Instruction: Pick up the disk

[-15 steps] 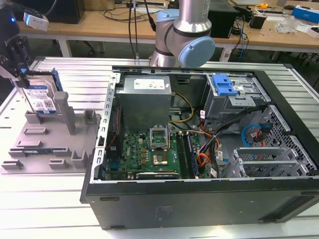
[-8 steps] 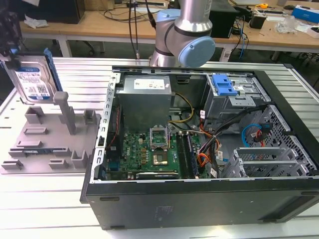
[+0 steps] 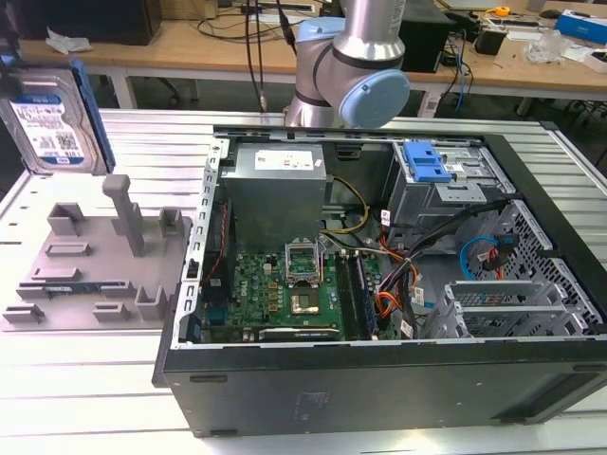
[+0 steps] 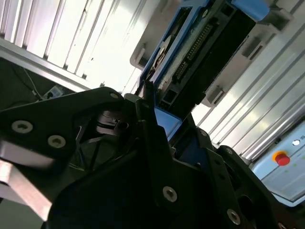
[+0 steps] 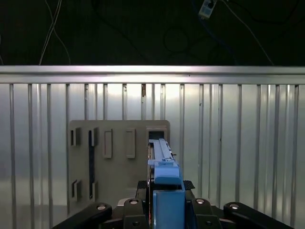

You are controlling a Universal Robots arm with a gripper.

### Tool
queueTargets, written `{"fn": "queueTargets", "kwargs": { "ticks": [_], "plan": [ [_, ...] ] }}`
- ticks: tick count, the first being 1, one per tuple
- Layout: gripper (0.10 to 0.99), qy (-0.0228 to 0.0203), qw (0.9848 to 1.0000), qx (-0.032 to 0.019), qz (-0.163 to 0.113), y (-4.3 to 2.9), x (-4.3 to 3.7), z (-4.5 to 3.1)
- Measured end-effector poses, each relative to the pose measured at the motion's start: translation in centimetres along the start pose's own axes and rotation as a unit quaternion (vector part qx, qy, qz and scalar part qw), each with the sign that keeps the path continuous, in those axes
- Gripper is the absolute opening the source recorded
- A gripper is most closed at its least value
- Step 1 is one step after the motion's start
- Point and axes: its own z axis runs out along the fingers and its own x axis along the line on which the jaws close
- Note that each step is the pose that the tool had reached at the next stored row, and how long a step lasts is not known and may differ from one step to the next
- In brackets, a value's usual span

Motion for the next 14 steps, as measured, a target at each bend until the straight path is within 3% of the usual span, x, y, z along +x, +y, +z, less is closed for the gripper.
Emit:
{"fn": "queueTargets", "kwargs": {
  "ticks": [3,9,12,14],
  "plan": [
    [0.365,0.0,1.0,0.0,0.0,-0.03,0.06,-2.17],
    [0.365,-0.0001,1.0,0.0001,0.0,-0.06,0.13,-5.25],
    [0.365,-0.0002,1.0,0.0,0.0,-0.09,0.18,-7.16],
    [0.365,-0.0002,1.0,0.0,0.0,-0.09,0.18,-7.34]
  ]
}}
